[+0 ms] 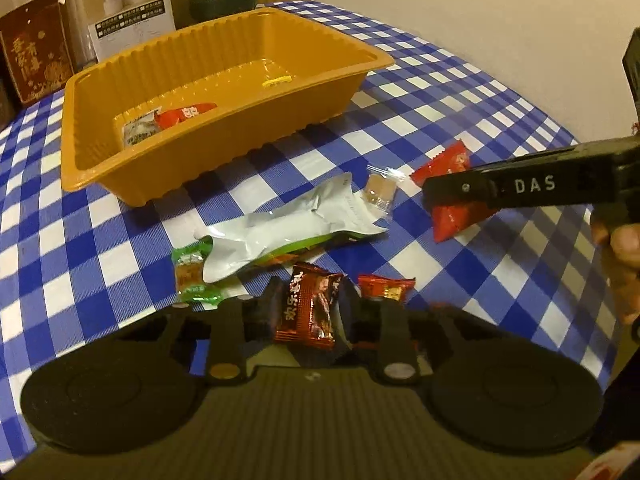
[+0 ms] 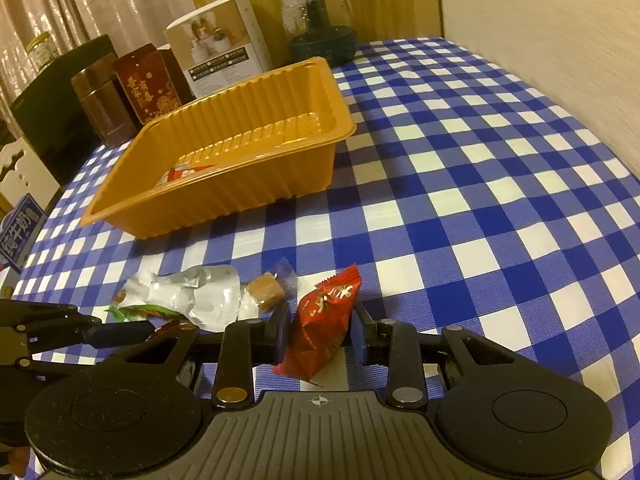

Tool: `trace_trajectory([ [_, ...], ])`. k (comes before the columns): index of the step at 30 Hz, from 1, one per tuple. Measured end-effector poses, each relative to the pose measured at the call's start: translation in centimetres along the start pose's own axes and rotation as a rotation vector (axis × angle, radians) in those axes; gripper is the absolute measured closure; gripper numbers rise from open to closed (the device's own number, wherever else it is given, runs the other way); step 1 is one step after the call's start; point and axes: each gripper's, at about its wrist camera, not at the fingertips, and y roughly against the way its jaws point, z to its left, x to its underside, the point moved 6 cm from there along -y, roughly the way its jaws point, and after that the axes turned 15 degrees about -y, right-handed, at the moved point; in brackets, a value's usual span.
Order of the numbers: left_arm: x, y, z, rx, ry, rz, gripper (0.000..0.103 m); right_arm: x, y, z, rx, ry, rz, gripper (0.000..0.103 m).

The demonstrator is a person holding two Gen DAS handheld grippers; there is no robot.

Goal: Organize snacks
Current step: 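Grasp the dark red candy with the left tool while the right tool holds its red candy, then carry both red candies over the orange tray and open both tools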

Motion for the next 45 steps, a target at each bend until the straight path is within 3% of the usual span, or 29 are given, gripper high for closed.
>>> trace_trajectory([
  [8,-0.1,2.5,-0.4,-0.059,0.085,-0.034,0.081,-0.2,1.2,0.9,-0.019,0.033,-0.046,0.075],
  [22,-4.9,6.2,1.0,-0.190,0.210,-0.192,0.081,-2.4,4.0,2.9,-0.069,0.069,-0.150,0.075],
  [34,-7.7,6.0,4.4,-0.251,0.286,-0.239,0.081,-5.5,4.2,5.1,-0.118,0.095,-0.207,0.075],
  [45,-9.3,4.3,8.6,-0.289,0.346,-0.261,0.081,-9.1,1.6,5.8,-0.135,0.113,-0.229,0.075],
])
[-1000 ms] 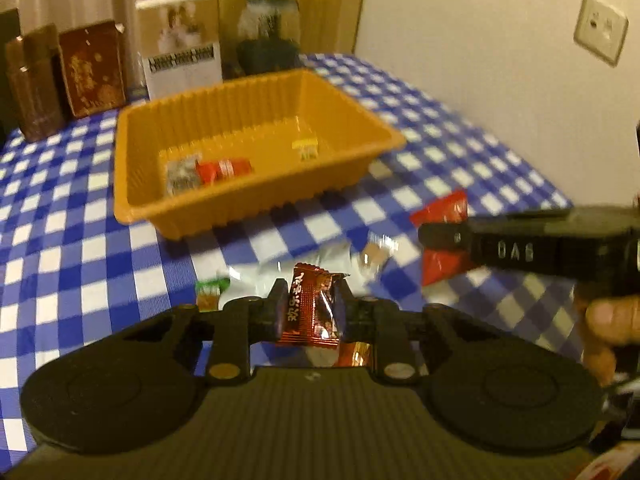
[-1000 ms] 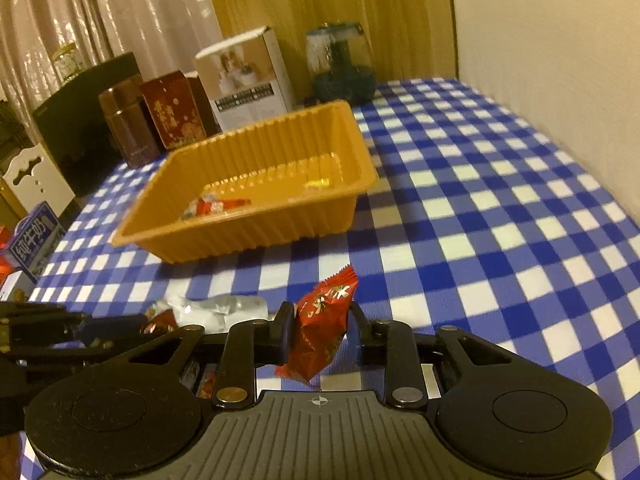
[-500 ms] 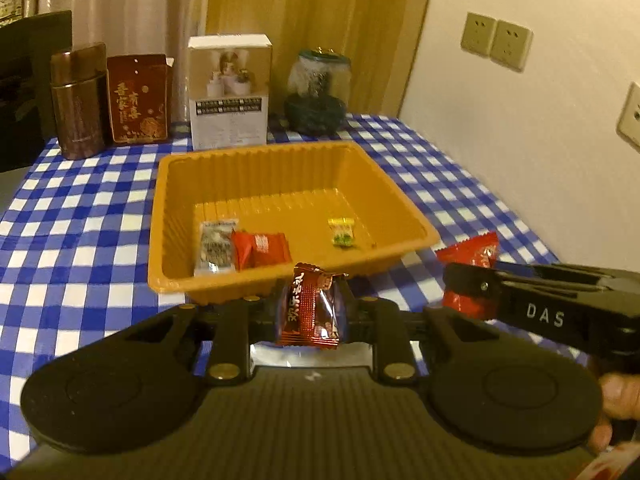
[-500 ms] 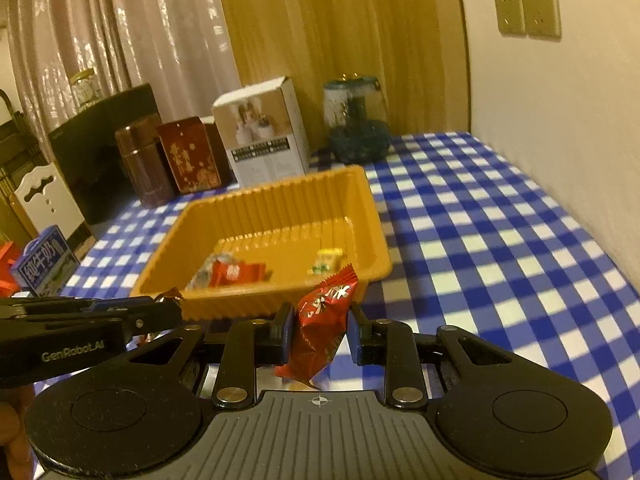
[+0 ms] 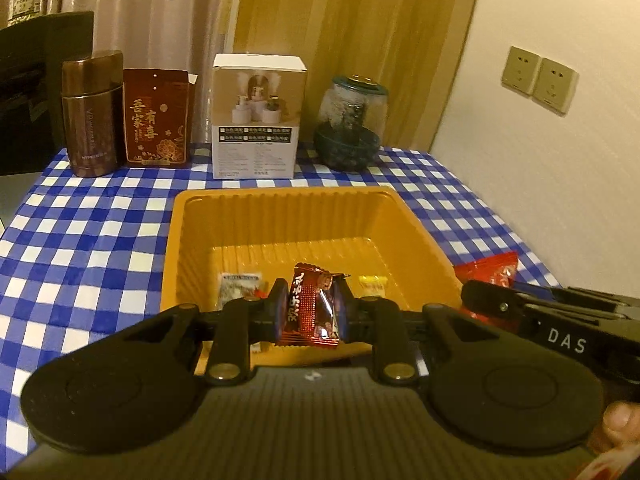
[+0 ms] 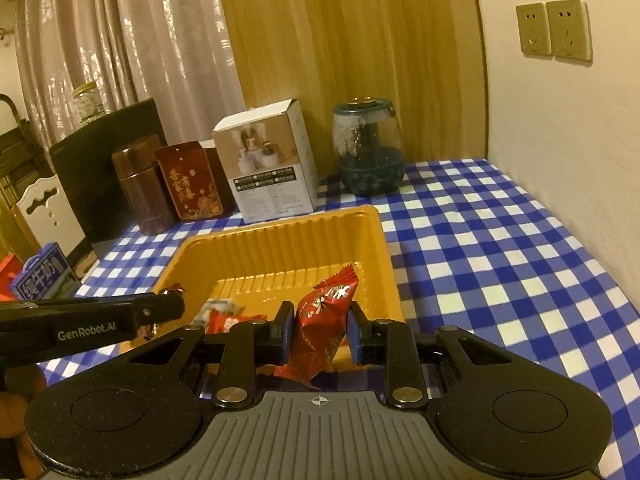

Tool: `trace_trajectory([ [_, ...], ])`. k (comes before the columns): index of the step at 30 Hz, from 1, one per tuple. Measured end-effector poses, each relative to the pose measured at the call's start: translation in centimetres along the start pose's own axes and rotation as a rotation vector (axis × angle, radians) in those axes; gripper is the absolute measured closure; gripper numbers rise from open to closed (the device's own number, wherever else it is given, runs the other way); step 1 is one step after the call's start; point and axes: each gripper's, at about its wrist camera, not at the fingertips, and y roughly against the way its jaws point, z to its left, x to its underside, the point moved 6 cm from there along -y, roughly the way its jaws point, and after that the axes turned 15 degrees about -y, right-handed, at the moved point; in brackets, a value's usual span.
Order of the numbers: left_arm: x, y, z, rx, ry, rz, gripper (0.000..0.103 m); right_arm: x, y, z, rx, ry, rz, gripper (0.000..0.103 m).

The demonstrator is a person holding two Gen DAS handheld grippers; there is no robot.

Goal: Organize snacks
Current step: 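Carry both red candies over the orange tray and open both tools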

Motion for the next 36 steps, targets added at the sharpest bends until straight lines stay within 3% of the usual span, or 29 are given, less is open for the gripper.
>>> trace_trajectory([
  [13,-0.8,-4.1,1.1,-0.018,0.016,0.025,0.081,-1.7,-4.2,-0.1,-0.002,0.004,0.003,0.075],
  [27,-0.5,-5.9,1.4,-0.008,0.027,0.040,0.081,-1.5,-6.2,-0.1,0.001,-0.003,0.029,0.075],
  [31,-0.1,-6.2,1.9,-0.026,0.039,0.046,0.073,-1.4,-6.4,-0.3,0.004,-0.006,0.034,0.075],
  [36,0.1,-6.0,2.5,-0.036,0.045,0.050,0.073,-1.6,-6.4,-0.5,0.005,-0.020,0.035,0.075],
])
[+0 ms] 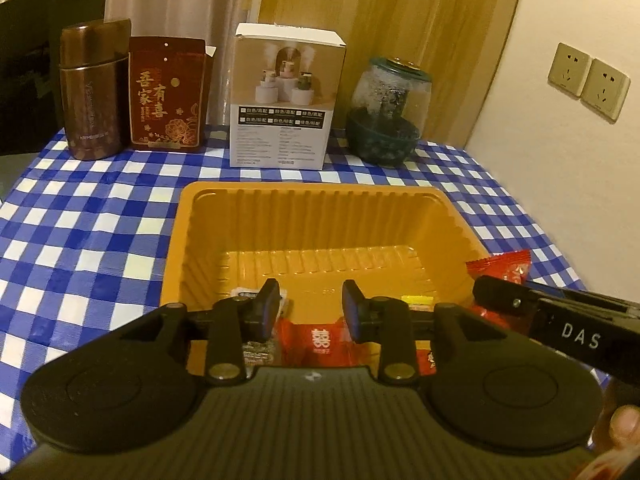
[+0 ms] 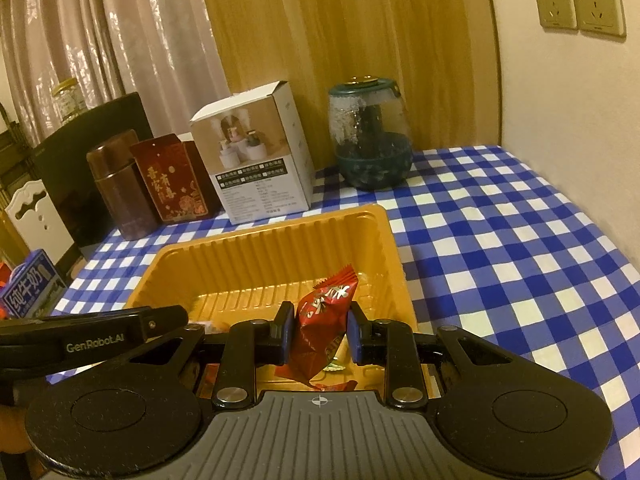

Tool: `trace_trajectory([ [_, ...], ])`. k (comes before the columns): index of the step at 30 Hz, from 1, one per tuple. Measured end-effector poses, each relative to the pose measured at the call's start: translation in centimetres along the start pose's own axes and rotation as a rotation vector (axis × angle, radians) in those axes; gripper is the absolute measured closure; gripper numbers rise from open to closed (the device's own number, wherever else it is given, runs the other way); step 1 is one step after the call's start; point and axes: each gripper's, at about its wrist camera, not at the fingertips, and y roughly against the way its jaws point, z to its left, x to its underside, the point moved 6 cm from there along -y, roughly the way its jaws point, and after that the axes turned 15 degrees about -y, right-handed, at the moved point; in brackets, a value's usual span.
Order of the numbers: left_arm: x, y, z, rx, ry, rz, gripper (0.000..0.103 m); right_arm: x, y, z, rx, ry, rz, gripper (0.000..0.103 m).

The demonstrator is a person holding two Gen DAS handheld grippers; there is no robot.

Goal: Organize snacks
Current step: 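Carry both red candies over the orange tray and open both tools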

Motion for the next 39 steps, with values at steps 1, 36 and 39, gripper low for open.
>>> trace_trajectory([
  [1,0.0,0.1,0.0,-0.002,-0.001,-0.002,0.073,0.0,0.0,0.0,-0.002,-0.001,0.000,0.075],
  [36,0.4,0.2,0.5,-0.015,0.003,0.007,0.072,-0.6,0.2,0.6,-0.051,-0.020,-0.031,0.066],
  [39,0.4,0.2,0.5,-0.016,0.006,0.008,0.072,-1.1,0.6,0.0,-0.055,-0.058,-0.060,0.037],
])
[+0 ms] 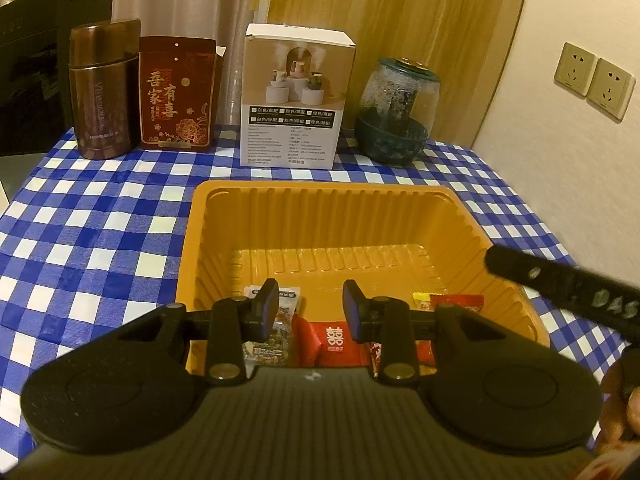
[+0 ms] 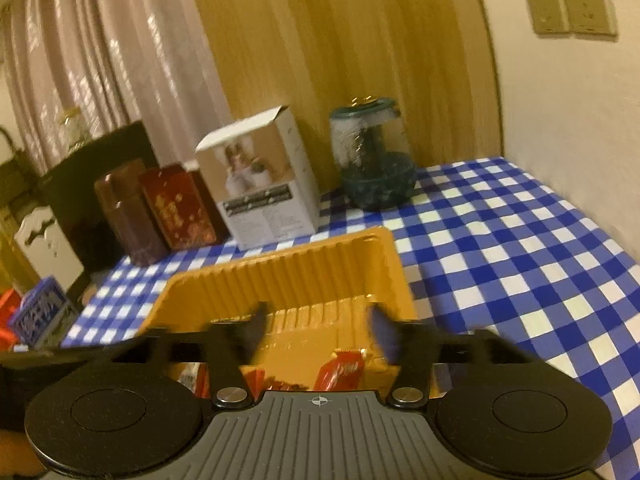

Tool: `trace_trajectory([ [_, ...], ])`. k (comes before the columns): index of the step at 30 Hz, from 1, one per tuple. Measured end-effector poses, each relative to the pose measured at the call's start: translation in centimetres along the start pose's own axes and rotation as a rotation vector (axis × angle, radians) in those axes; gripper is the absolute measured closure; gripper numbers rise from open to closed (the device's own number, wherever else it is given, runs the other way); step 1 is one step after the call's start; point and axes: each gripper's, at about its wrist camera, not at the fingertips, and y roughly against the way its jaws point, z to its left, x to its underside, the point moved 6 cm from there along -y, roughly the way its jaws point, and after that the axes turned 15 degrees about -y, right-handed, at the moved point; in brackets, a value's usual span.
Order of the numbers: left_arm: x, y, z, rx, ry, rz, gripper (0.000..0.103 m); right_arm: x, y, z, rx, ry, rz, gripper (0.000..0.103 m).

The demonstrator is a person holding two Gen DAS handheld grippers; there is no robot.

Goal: Organize snacks
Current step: 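Carry both red candies over the orange tray and open both tools, then move both tools back toward the remaining snacks beside the tray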

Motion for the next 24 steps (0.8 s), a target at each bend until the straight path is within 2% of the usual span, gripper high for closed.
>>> trace_trajectory([
  [11,0.0,0.1,0.2,-0.004,0.003,0.002,0.071,-1.1,0.8,-1.3,0.020,-0.025,-0.030,0.037],
  [24,0.5,1.6,-1.1,0.002,-0.046,-0.007,0.071,-1.4,3.0,-2.0,0.031,-0.025,-0.059,0.037],
])
